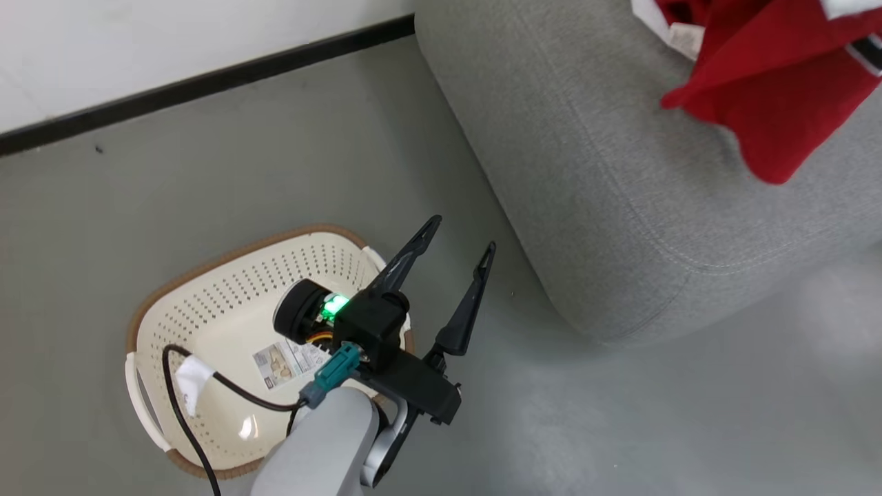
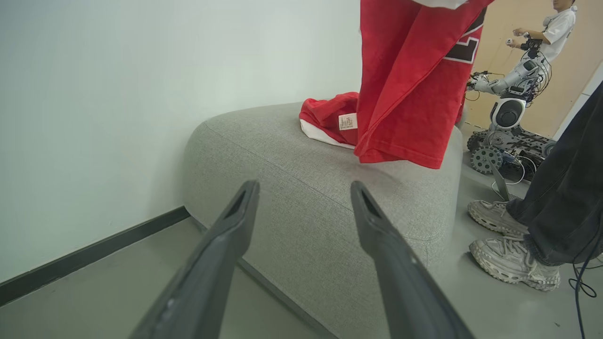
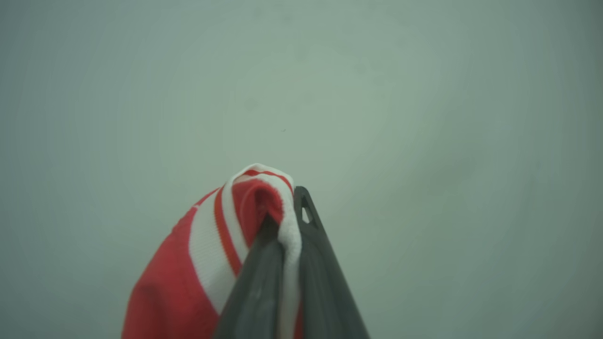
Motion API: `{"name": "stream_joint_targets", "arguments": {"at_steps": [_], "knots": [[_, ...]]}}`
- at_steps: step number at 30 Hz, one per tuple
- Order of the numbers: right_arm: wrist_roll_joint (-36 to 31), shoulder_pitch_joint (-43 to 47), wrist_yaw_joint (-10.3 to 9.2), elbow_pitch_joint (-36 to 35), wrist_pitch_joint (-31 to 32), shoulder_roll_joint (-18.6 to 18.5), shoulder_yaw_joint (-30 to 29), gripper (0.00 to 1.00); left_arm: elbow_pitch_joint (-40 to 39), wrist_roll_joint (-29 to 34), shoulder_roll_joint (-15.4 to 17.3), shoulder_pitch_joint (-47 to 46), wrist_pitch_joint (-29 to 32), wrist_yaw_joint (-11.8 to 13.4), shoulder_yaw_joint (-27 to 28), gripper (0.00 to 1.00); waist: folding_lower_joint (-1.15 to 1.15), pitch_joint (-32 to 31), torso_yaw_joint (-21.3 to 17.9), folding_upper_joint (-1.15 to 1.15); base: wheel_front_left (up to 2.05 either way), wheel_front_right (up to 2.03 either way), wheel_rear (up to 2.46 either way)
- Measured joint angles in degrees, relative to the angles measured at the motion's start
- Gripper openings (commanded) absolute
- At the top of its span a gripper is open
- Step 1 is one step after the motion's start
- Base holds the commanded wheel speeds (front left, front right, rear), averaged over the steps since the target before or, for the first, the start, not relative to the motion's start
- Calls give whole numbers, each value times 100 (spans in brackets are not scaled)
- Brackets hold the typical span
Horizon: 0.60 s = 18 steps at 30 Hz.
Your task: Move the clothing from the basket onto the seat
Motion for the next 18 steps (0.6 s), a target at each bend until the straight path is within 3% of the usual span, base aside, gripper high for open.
{"name": "stream_joint_targets", "arguments": {"at_steps": [6,18], "knots": [[-288,-554,-20,142,-3,-360,-116,0,96,116,2,-93,0,-5,-62,100,-1,335,170,0,0,0,0],[-486,-1056,-192,1258,-4,-975,-436,0,268,159,5,-337,0,-51,-170,100,-1,925,461,0,0,0,0]]}}
